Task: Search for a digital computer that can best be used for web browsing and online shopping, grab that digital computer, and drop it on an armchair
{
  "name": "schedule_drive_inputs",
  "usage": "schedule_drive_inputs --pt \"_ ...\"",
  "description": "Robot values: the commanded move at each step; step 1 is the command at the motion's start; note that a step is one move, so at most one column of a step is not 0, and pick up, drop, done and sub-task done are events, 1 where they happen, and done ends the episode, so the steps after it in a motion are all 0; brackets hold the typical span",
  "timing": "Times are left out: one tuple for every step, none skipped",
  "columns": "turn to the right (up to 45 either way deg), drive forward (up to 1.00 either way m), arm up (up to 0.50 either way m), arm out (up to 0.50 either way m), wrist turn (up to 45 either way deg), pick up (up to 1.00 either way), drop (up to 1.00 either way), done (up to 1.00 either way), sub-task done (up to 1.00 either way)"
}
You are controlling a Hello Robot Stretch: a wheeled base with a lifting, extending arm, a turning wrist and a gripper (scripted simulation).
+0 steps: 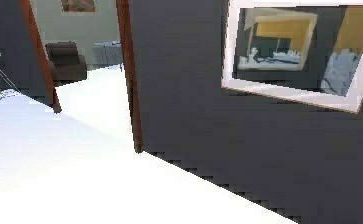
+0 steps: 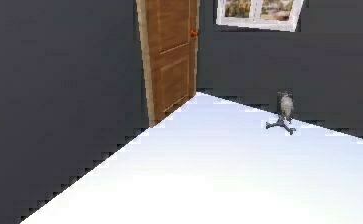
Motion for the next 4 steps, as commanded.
schedule_drive_inputs --pt "-3.0 0.00 0.00 0.00 0.0 0.00 0.00 0.00 0.00" --pt "0.0 0.55 0.00 0.00 0.0 0.00 0.00 0.00 0.00" --pt "-45.0 0.00 0.00 0.00 0.0 0.00 0.00 0.00 0.00" --pt "0.0 1.00 0.00 0.00 0.0 0.00 0.00 0.00 0.00"
